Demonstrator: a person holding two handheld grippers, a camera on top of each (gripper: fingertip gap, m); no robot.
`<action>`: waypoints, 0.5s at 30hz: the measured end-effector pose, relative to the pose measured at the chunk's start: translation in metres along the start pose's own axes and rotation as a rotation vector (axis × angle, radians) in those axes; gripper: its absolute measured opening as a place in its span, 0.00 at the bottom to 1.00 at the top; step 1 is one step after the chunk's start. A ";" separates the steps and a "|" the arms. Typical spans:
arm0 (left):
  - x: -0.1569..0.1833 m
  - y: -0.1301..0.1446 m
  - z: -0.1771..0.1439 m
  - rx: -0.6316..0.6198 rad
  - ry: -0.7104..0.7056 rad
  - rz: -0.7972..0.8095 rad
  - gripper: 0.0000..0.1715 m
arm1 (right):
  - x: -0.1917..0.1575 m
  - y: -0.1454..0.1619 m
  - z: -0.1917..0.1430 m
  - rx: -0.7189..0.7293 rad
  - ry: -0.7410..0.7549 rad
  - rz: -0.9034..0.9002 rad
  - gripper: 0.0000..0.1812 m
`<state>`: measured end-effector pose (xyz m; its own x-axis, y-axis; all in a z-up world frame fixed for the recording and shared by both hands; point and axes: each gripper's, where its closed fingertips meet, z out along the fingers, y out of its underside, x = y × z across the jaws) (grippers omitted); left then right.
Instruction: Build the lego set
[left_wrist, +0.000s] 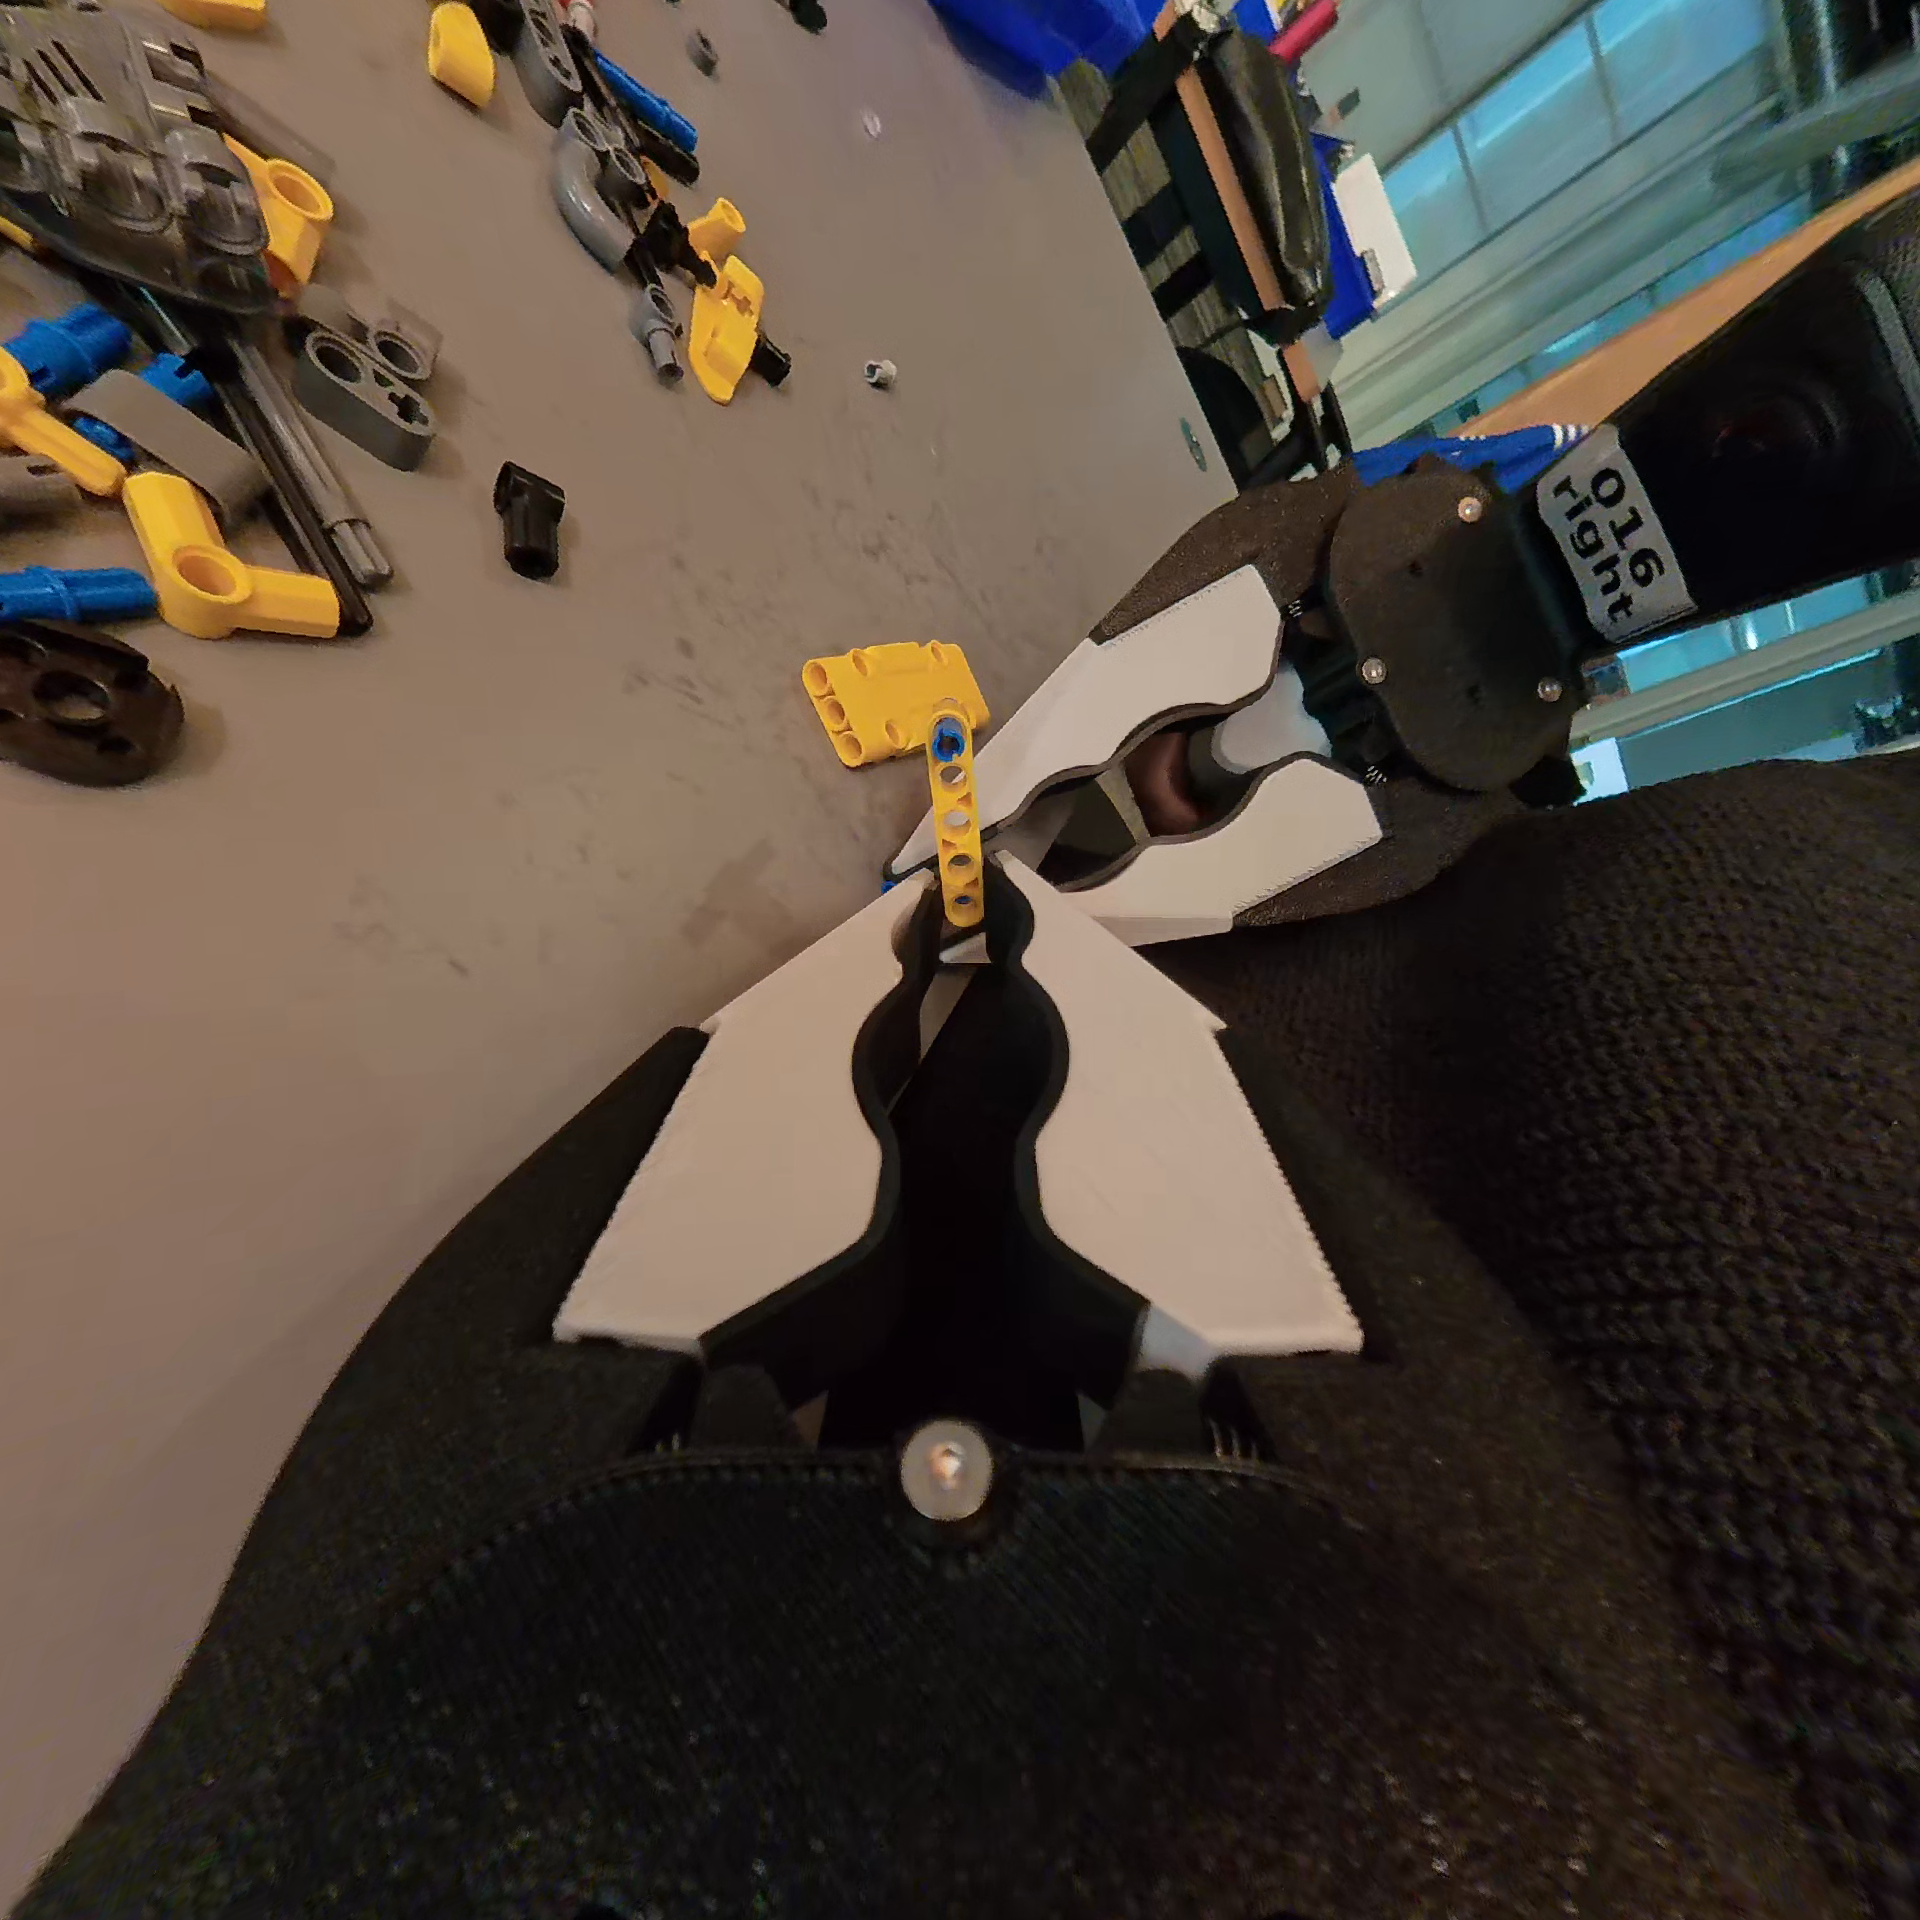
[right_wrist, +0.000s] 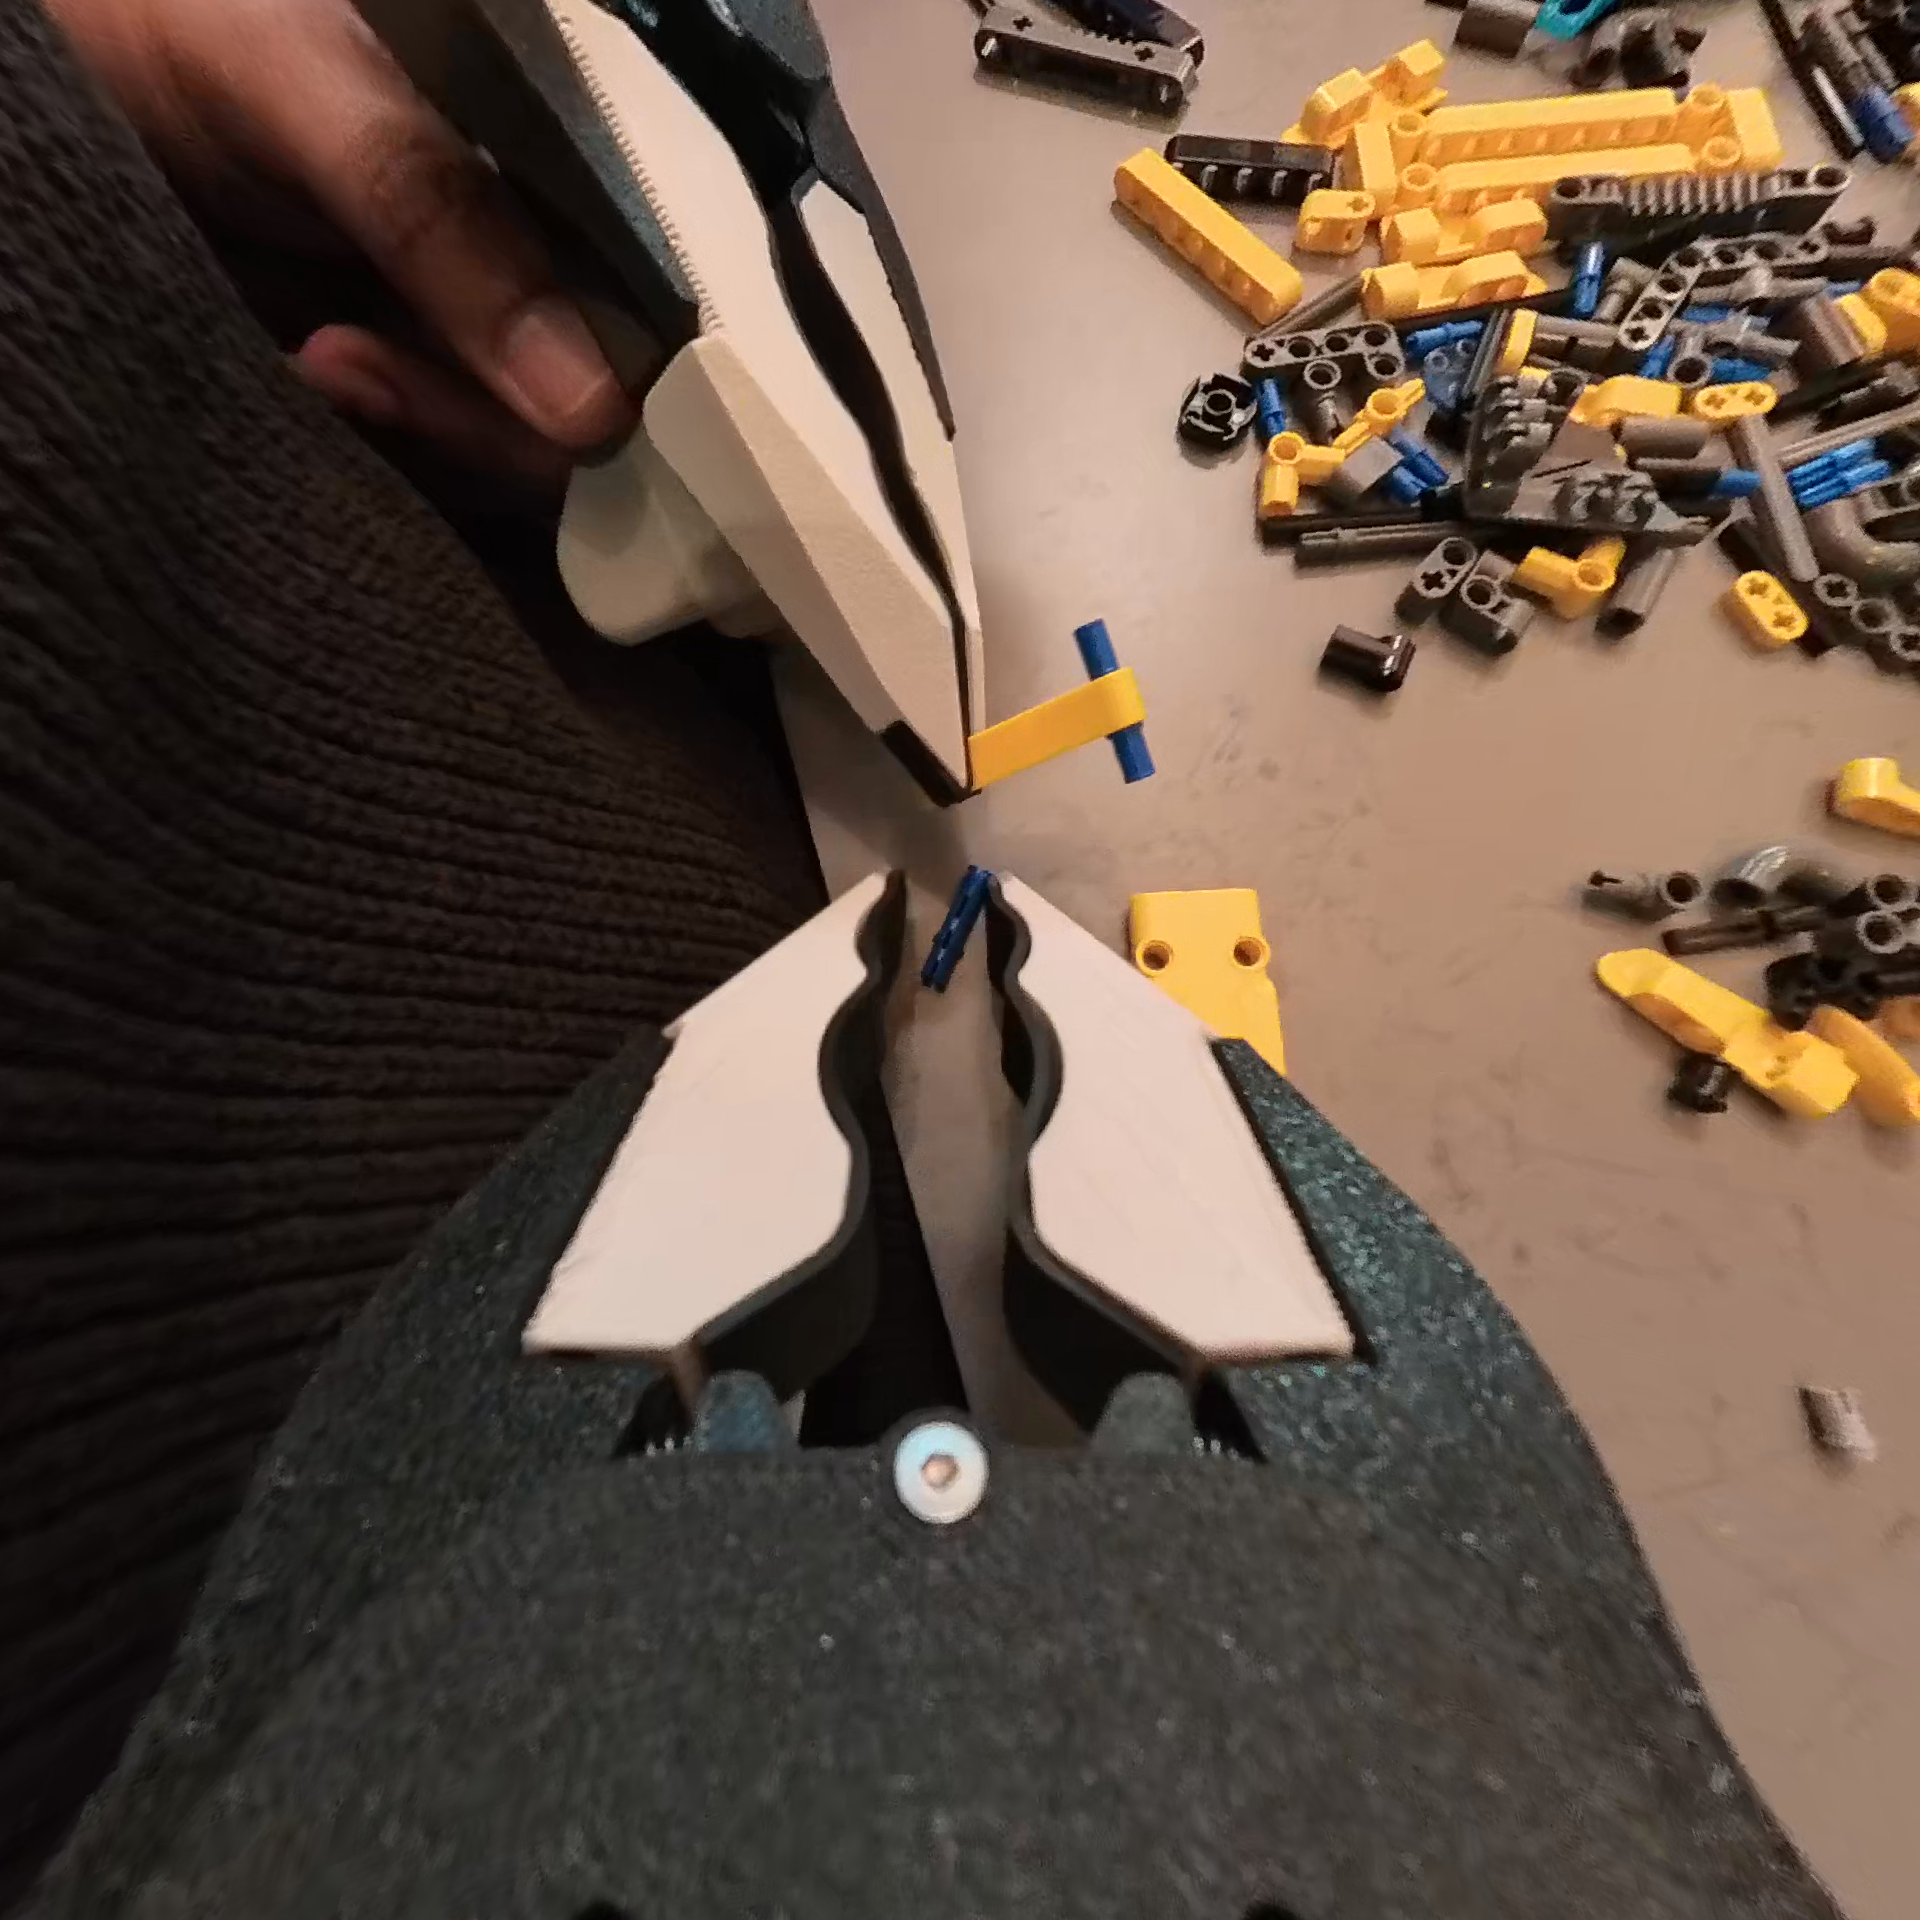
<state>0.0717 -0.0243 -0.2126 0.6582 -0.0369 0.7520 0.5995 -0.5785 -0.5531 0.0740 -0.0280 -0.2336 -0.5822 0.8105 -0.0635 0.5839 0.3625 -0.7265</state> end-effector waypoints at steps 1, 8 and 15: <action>0.000 0.000 0.000 -0.002 0.001 0.000 0.03 | 0.000 0.000 0.000 0.005 -0.003 -0.010 0.09; 0.000 0.000 0.000 -0.003 0.008 -0.002 0.03 | 0.003 0.004 -0.004 0.082 0.049 -0.014 0.09; 0.001 -0.003 -0.001 0.021 0.029 -0.025 0.03 | 0.008 0.004 -0.004 0.090 0.156 -0.046 0.02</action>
<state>0.0700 -0.0237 -0.2096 0.6298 -0.0461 0.7754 0.6253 -0.5621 -0.5413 0.0738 -0.0181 -0.2342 -0.5082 0.8582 0.0726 0.5018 0.3636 -0.7849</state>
